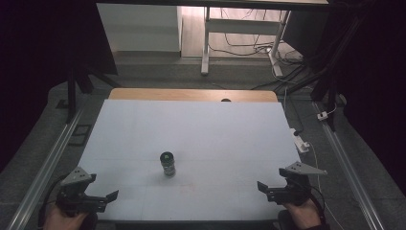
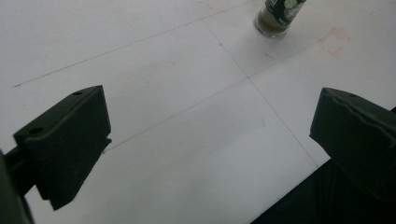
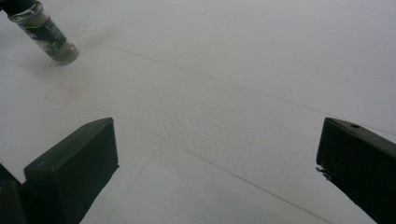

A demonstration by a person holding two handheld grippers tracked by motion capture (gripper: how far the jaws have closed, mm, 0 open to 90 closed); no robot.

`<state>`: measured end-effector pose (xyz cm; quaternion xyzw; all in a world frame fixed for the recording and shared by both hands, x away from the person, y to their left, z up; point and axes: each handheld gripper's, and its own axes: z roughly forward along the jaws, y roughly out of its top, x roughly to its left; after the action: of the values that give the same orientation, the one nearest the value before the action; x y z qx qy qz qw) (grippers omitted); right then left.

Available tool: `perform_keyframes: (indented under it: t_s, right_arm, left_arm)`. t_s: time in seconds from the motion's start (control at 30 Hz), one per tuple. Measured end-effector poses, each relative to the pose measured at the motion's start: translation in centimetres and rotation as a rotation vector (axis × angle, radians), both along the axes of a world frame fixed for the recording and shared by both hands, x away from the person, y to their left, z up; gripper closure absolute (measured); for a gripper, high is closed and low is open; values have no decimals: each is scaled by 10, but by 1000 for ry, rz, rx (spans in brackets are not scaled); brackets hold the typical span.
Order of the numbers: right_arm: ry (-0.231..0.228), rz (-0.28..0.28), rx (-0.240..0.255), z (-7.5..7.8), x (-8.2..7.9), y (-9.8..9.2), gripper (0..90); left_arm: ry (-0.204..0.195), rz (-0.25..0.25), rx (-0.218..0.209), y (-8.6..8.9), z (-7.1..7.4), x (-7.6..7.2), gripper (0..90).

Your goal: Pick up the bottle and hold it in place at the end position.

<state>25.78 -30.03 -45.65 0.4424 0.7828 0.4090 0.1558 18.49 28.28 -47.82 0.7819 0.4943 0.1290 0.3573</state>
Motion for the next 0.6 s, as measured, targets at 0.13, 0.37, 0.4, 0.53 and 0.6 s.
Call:
perform_keyframes:
  t_s: [0.13,0.37,0.4,0.53,0.6]
  right_arm:
    - [12,10,1,0,1,0,0]
    - [17,26,-10,-1,2,2,0]
    - [20,28,-10,-1,2,2,0]
    - [25,35,-19,-1,2,3,0]
    - [25,37,-26,-1,2,4,0]
  left_arm:
    - [-2,-10,9,-1,0,0,0]
    - [6,-12,8,-1,0,1,0]
    - [9,-12,8,-2,0,1,0]
    - [21,-19,-1,-1,0,2,0]
    - [25,-23,-10,0,-1,2,0]
